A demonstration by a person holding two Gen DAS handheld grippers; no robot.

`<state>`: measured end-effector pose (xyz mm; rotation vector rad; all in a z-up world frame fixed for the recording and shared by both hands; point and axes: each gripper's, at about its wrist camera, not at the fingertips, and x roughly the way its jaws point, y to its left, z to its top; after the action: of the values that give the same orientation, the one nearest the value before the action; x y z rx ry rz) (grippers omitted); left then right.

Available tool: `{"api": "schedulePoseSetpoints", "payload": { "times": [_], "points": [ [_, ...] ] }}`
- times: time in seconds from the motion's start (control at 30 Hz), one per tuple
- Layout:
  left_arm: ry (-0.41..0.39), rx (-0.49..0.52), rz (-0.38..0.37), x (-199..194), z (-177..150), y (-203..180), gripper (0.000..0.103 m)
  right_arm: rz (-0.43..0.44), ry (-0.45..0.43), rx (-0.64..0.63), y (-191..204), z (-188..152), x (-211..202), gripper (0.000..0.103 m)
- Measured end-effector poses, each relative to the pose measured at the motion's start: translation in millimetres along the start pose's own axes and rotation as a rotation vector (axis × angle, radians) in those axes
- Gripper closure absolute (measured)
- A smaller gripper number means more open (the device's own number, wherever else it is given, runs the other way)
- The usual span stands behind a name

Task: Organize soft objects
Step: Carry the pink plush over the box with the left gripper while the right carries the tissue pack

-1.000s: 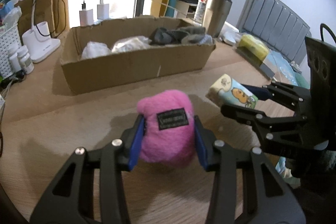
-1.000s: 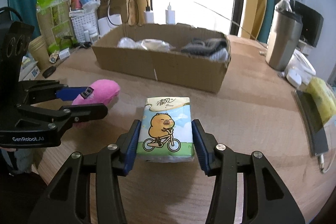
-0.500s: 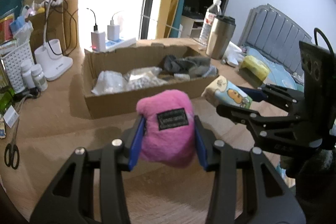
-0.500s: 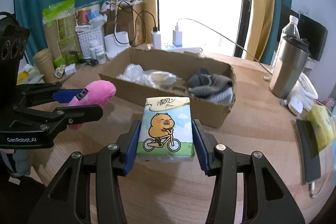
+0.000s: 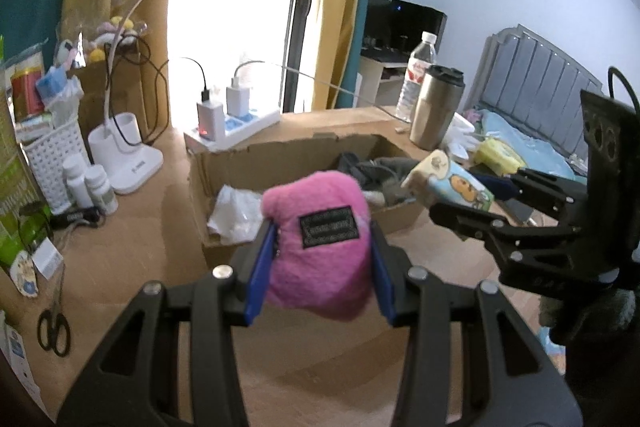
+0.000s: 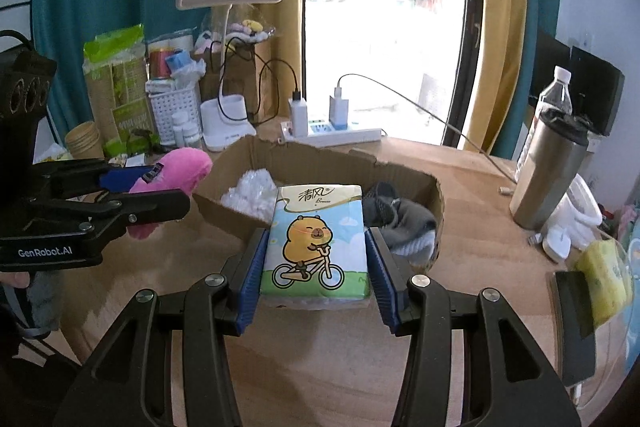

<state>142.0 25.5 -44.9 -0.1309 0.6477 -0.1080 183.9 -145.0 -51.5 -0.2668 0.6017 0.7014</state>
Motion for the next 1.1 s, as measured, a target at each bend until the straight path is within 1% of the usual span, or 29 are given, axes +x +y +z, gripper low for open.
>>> {"api": "schedulePoseSetpoints", "payload": {
  "times": [0.2, 0.53, 0.87, 1.1],
  "points": [
    [-0.011, 0.014, 0.017, 3, 10, -1, 0.058, 0.000, -0.012, 0.002, -6, 10, 5, 0.052],
    [0.003, 0.009, 0.023, 25, 26, 7, 0.058, 0.003, -0.007, 0.007, -19, 22, 24, 0.052],
    [0.026, -0.007, 0.024, 51, 34, 19, 0.058, 0.012, 0.013, 0.012, -30, 32, 50, 0.052],
    [0.049, -0.013, 0.022, 68, 38, 25, 0.058, 0.027, 0.032, 0.012, -31, 35, 67, 0.052]
  ]
}}
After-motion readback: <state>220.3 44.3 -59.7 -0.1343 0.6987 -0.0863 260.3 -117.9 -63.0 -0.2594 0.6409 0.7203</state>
